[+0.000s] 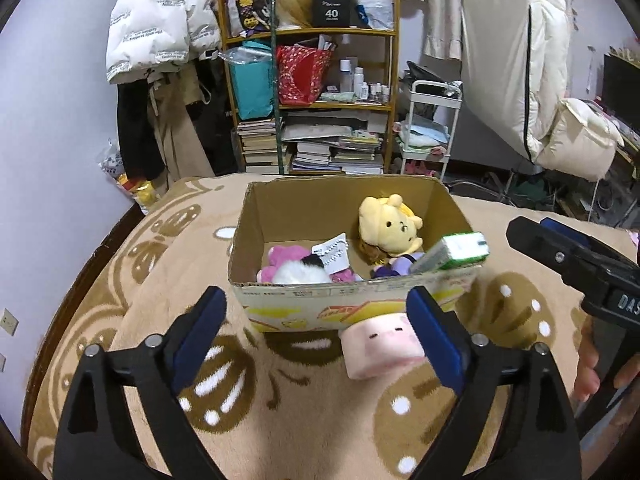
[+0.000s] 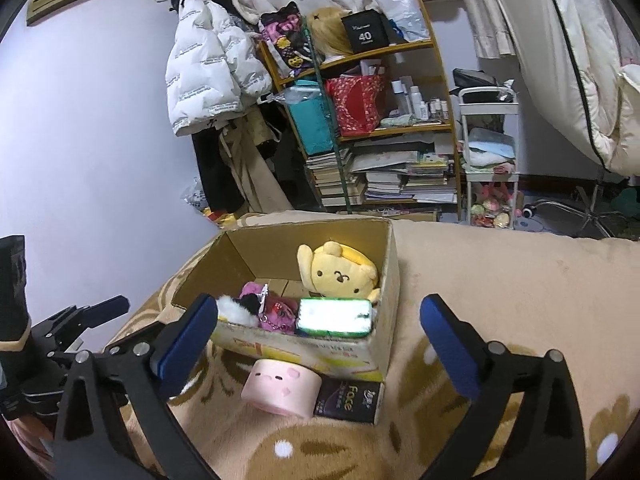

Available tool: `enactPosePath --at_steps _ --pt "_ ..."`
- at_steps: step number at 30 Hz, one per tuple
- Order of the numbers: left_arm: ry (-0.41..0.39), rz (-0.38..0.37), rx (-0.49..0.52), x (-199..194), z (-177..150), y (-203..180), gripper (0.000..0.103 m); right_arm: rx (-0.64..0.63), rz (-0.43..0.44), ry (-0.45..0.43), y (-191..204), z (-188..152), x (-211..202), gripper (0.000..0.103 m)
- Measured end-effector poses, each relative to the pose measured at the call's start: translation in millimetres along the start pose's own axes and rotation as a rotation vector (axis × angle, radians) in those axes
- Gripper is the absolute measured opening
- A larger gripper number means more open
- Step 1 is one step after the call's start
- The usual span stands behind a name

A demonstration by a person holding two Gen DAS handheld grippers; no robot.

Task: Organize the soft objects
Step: 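Grasp the pink marshmallow plush with the left tool while the right tool grasps the black Face tissue pack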

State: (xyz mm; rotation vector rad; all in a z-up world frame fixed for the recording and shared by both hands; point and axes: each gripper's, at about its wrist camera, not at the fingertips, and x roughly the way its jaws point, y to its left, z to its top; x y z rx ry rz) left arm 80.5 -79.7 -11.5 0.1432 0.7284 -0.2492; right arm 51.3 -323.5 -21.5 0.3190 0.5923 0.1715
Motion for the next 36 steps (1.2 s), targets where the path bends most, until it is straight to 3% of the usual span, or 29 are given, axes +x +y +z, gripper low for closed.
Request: enactPosePath --at_steps 6,36 --pt "-0.006 0.0 -0.003 -9 -5 -4 0.1 0.009 -0.01 0.026 -3 -4 -3 0.103" --pt "0.208 -0.101 0.069 70 -29 -33 0.1 0.114 0.008 0.283 -23 -37 56 0.103"
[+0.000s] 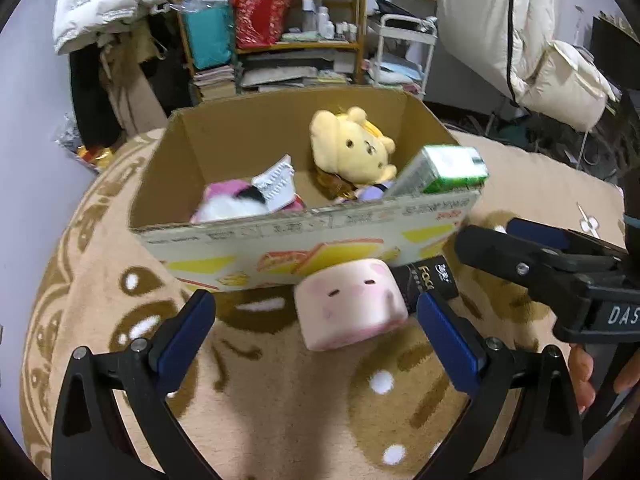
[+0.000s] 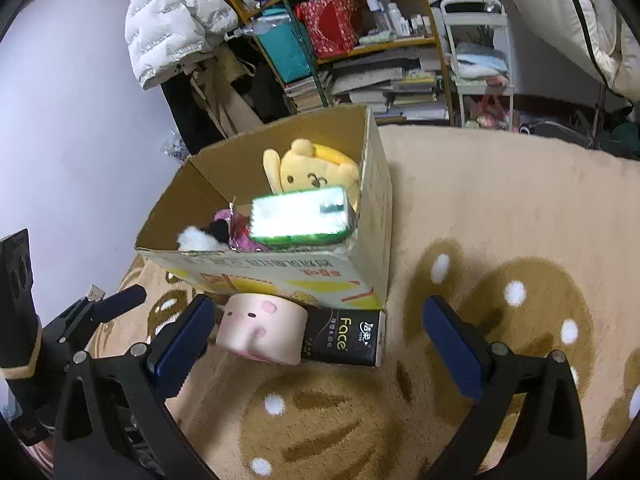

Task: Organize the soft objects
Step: 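Grasp the pink marshmallow plush with the left tool while the right tool grasps the black Face tissue pack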

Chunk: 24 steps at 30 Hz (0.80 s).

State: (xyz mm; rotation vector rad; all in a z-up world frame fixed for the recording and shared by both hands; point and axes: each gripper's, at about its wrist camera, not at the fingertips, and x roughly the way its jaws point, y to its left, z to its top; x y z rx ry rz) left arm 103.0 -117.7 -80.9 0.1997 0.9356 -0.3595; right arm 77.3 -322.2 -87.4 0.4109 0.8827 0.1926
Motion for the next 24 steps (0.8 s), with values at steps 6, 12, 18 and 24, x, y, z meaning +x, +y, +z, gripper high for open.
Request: enactPosePath --at_steps 6,12,18,24 --pt "0.028 -0.006 0.033 15 0 -9 0.1 0.022 -0.001 0.037 -6 -1 14 0.103" --pt "0.057 -0.009 0.039 30 0 -12 0.1 0.056 0.0 0.077 -13 -2 26 0.103" --pt "0.084 -0.015 0.036 43 1 -13 0.1 0.088 -0.001 0.116 -21 -3 39 0.103" --pt "0.11 -0.023 0.041 54 1 -17 0.1 0.108 -0.008 0.16 -24 -5 53 0.103"
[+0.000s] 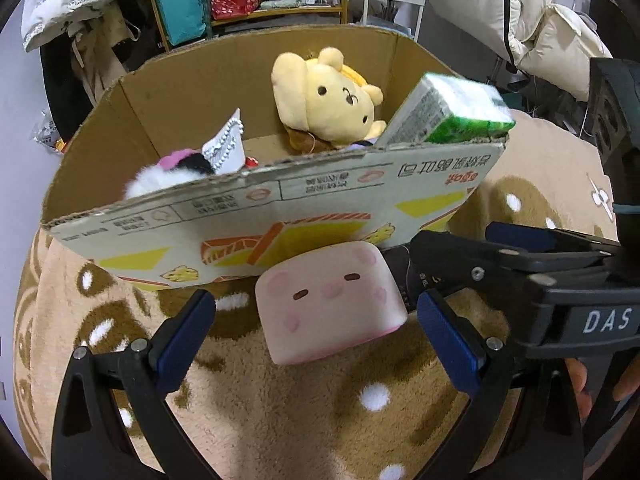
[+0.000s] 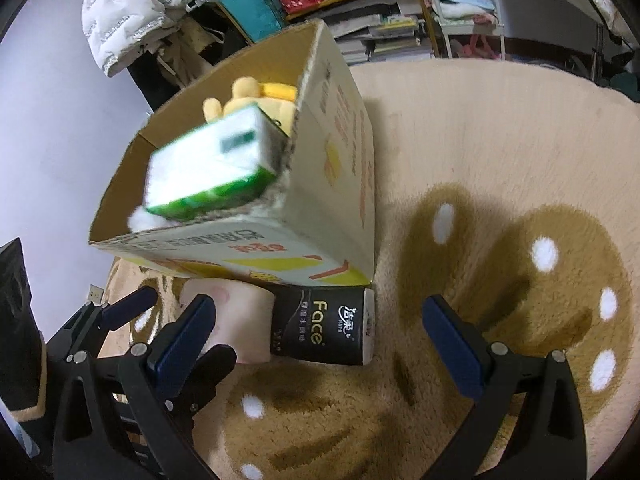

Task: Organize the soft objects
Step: 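Grasp the pink marshmallow plush with the left tool while the right tool grasps the black Face tissue pack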

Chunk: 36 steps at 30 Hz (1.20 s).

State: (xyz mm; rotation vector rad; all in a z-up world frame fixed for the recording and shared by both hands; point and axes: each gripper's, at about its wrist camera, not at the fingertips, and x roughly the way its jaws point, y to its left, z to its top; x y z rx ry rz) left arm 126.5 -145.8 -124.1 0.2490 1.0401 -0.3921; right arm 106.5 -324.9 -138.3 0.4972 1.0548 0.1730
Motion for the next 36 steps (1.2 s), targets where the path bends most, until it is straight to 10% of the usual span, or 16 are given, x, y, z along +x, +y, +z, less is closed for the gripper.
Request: enactPosePath --at_steps 16,36 --pt "0.059 0.023 0.004 29 3 -1 0.1 0.038 -0.017 0.063 -8 1 23 0.103" --pt "0.076 -0.033 -0.037 42 -11 -4 0.057 -0.014 -0.08 0.105 -2 -3 30 0.099"
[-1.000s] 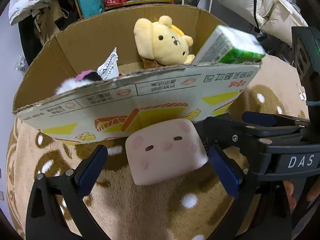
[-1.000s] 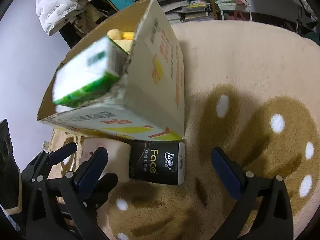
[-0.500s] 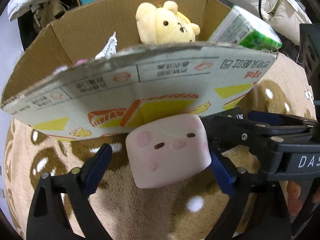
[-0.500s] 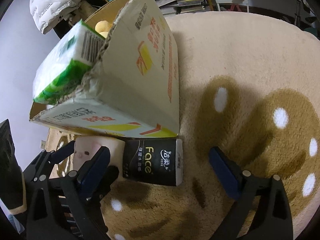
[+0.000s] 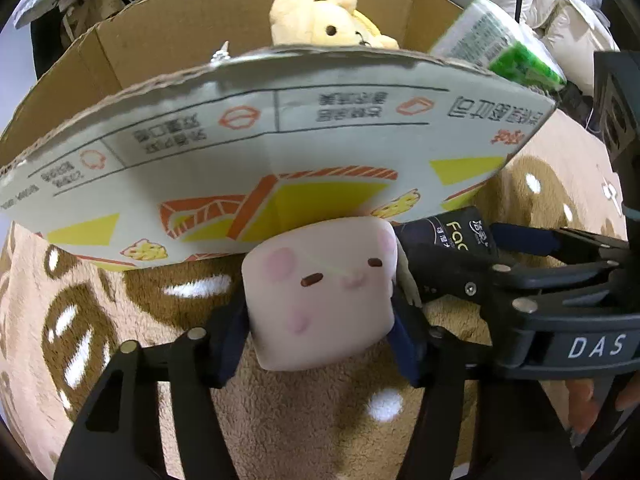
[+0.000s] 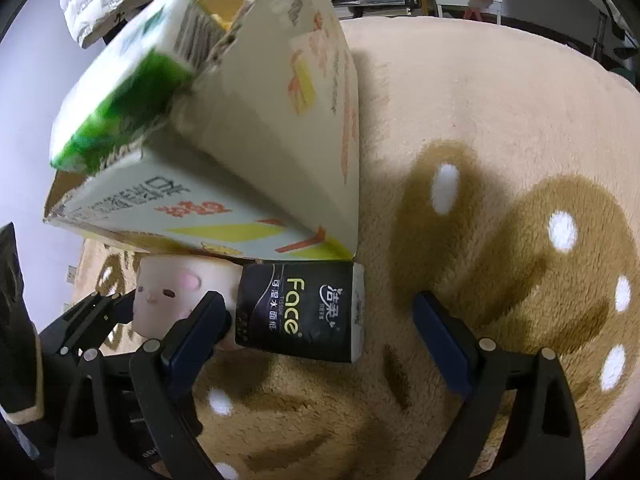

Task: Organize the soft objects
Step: 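Grasp the pink marshmallow plush with the left tool while the right tool grasps the black Face tissue pack, then lift the pink marshmallow plush with the left tool while the right tool lifts the Face pack over the box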

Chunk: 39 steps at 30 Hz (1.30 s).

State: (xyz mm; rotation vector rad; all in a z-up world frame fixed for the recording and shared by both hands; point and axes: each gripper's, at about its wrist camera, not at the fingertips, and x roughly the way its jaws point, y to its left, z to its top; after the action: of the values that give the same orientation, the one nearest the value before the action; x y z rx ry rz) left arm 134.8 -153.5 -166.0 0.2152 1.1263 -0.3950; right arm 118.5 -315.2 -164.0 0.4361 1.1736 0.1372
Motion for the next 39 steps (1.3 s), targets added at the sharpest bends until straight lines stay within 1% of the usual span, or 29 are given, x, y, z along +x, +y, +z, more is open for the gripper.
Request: enactPosePath --at_steps 3,5,10,14,17,20,21,22,24,26,30,34,39 --pt "-0.005 -0.003 -0.005 -1 -1 6 0.053 0.012 0.006 0.006 -2 0 2 0.099" --pt "-0.014 0.001 -0.001 -1 -4 8 0.052 0.008 0.005 0.013 -3 1 3 0.1" --pt "-0.019 -0.005 -0.002 -1 -10 8 0.052 -0.049 -0.054 0.033 8 1 12 0.1" --pt "-0.018 -0.008 -0.007 -1 -13 12 0.052 -0.057 -0.069 0.039 12 1 15 0.1" --pt "-0.018 -0.005 -0.003 -1 -13 14 0.052 -0.048 -0.073 0.034 11 1 14 0.094" --pt "-0.024 -0.003 -0.008 -3 -13 12 0.052 -0.039 -0.079 0.031 9 1 12 0.087" --pt "-0.026 0.0 -0.004 -4 -13 11 0.051 -0.033 -0.081 0.031 8 1 11 0.083" --pt "-0.029 0.003 -0.003 -5 -14 10 0.05 -0.033 -0.088 0.03 6 2 10 0.077" --pt "-0.033 0.005 -0.004 -7 -15 10 0.048 -0.029 -0.099 0.024 3 1 7 0.069" --pt "-0.037 0.007 -0.009 -10 -16 10 0.045 -0.015 -0.079 0.017 -3 3 5 0.068" --pt "-0.045 0.036 -0.012 -20 -22 15 0.041 -0.021 -0.073 0.003 -2 2 1 0.067" --pt "-0.057 0.055 -0.045 -34 -28 24 0.039 -0.01 -0.049 -0.021 -5 1 -12 0.067" --pt "-0.127 0.074 -0.086 -61 -32 36 0.039 -0.013 -0.024 -0.073 -8 -11 -38 0.067"
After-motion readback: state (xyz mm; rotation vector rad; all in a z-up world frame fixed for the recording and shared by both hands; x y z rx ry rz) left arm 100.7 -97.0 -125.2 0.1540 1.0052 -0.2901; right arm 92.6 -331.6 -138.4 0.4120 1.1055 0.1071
